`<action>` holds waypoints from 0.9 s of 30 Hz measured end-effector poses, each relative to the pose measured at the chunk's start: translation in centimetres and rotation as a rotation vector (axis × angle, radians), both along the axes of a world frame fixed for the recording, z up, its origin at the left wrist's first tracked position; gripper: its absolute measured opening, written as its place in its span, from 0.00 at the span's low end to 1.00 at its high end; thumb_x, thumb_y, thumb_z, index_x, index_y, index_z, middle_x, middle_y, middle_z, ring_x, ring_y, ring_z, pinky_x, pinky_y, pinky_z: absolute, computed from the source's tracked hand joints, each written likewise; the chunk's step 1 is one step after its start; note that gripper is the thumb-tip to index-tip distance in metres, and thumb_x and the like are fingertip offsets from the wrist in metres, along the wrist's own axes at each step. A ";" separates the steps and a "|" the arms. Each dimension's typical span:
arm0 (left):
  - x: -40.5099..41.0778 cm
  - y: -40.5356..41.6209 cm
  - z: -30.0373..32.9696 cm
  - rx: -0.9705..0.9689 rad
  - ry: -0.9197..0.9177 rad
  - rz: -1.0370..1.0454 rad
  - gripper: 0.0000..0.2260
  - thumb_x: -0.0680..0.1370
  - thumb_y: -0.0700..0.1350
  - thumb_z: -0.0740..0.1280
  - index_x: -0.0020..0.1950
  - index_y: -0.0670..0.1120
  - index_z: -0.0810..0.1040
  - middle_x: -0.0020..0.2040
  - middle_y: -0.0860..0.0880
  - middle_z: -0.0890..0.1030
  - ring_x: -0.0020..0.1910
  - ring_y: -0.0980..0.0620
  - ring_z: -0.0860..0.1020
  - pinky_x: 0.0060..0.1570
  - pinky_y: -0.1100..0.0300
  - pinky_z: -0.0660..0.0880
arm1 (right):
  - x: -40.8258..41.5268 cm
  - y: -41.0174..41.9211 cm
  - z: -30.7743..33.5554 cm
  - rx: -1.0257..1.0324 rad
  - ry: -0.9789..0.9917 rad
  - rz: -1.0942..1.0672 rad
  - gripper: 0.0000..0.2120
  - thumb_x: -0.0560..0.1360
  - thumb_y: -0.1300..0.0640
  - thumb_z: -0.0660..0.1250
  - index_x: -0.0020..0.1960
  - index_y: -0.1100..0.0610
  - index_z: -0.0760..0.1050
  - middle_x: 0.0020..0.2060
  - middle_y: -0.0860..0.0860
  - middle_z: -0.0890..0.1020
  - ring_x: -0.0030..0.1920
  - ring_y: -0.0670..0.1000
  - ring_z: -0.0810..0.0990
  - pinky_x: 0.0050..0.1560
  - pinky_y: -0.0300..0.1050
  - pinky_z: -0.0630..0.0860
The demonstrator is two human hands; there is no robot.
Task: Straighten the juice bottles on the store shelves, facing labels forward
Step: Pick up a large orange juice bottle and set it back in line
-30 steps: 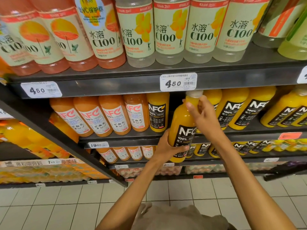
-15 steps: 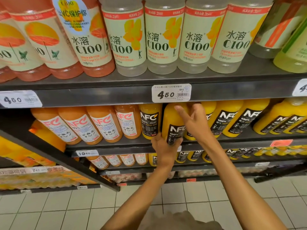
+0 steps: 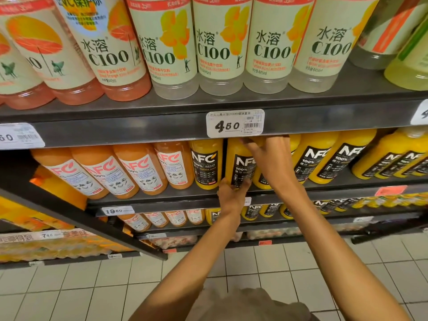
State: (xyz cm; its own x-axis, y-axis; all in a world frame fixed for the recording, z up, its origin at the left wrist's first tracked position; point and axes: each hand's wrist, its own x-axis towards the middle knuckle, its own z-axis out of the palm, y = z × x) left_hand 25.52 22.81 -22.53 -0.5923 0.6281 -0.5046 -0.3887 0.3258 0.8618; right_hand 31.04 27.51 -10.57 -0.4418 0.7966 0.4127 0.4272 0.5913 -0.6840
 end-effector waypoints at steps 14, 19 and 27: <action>-3.3 -4.1 0.2 0.098 0.068 0.208 0.17 0.74 0.26 0.62 0.60 0.39 0.67 0.46 0.45 0.71 0.46 0.48 0.73 0.51 0.54 0.74 | -2.4 -5.7 -2.7 0.120 0.205 -0.106 0.14 0.76 0.62 0.67 0.57 0.70 0.71 0.51 0.63 0.74 0.52 0.52 0.70 0.52 0.30 0.64; -5.6 -4.6 1.0 0.135 0.323 0.069 0.22 0.71 0.25 0.66 0.64 0.35 0.69 0.58 0.43 0.74 0.58 0.45 0.75 0.61 0.49 0.74 | -7.6 -4.3 -2.4 -0.101 -0.106 0.033 0.18 0.78 0.52 0.64 0.38 0.66 0.72 0.37 0.60 0.77 0.40 0.55 0.74 0.43 0.44 0.68; -6.2 -6.2 1.1 0.144 0.302 -0.075 0.31 0.70 0.25 0.66 0.71 0.40 0.64 0.68 0.42 0.70 0.68 0.46 0.69 0.68 0.49 0.67 | -8.7 -3.8 -2.2 -0.276 0.084 0.016 0.19 0.72 0.67 0.60 0.26 0.58 0.58 0.23 0.53 0.66 0.26 0.48 0.61 0.29 0.48 0.59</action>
